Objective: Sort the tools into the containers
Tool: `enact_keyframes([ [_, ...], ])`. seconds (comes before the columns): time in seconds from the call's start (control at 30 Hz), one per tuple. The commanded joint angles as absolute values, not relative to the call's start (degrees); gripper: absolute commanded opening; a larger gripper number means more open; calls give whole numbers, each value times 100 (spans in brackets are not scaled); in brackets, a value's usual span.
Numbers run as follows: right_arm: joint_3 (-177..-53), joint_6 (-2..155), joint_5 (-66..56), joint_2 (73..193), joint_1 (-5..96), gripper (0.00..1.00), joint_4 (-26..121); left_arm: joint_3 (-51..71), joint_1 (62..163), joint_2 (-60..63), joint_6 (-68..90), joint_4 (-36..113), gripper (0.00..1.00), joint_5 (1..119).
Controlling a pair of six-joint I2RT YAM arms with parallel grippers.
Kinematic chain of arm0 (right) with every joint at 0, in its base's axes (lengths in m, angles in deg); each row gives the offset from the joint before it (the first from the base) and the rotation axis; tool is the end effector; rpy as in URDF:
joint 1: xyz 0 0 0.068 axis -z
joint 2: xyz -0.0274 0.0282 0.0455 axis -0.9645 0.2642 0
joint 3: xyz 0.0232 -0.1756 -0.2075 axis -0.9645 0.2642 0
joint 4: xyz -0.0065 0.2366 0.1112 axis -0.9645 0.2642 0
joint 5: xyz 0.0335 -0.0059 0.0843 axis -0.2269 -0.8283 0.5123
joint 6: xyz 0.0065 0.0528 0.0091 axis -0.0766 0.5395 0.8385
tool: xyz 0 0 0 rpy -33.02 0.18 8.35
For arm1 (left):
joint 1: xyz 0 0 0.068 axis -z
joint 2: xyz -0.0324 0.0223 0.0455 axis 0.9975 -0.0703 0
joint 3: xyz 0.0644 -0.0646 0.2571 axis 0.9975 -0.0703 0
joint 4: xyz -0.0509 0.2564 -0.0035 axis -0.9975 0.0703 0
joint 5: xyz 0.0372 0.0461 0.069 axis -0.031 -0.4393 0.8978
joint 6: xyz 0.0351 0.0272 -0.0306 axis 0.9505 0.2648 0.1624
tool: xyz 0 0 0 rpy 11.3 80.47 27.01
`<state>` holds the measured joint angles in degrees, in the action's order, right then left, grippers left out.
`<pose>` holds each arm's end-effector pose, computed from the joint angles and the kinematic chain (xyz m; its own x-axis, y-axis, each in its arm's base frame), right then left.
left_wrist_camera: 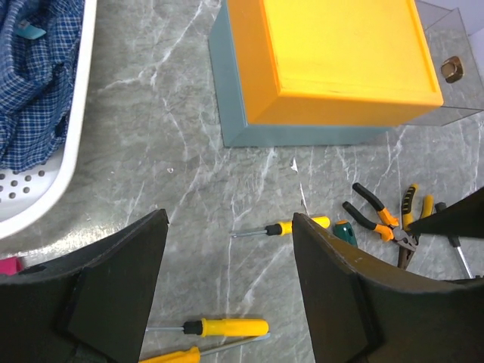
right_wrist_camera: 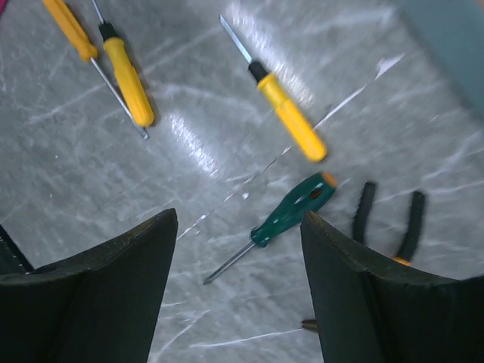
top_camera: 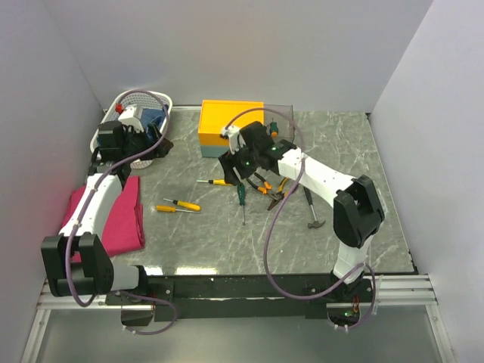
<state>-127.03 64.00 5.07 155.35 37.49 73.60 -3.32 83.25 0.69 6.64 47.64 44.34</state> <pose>0.3226 0.2583 0.2873 -0.4627 -0.4707 -0.7513 -0.8031 0.5813 0.1304 0.3063 0.0000 0.3113 -0.4830 -0.2748 -0.8314 0.2028 0.8886 -0.4115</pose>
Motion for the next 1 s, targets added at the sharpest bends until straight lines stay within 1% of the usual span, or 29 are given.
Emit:
enact_keyframes([
  [0.0,-12389,7368,439,15525,3689,74,7168,-317,8210,602,593,4867,73,4455],
  [0.07,-12388,7632,114,15691,3602,75,7149,-230,8175,726,707,5043,74,4507],
  [0.27,-12528,8089,-141,16499,3531,75,7290,-326,7974,1297,1077,5422,75,4692],
  [0.37,-12634,8204,-300,16807,3531,73,7290,-431,7684,1482,919,5483,75,4613],
  [0.5,-12678,8476,-739,17001,3531,67,7255,-467,7507,1535,997,5448,75,4622],
  [0.67,-12625,8441,-784,17055,3478,64,7193,-441,7393,1492,1112,5404,75,4684],
  [0.8,-12485,8091,-819,16976,3364,58,7114,-546,7393,1500,963,5264,74,4570],
  [0.87,-12397,7783,-828,16792,3259,59,7036,-572,7393,1509,866,5229,74,4526],
  [0.97,-12335,7510,-600,16502,3206,63,6824,-607,7384,1526,831,5228,74,4482],
])
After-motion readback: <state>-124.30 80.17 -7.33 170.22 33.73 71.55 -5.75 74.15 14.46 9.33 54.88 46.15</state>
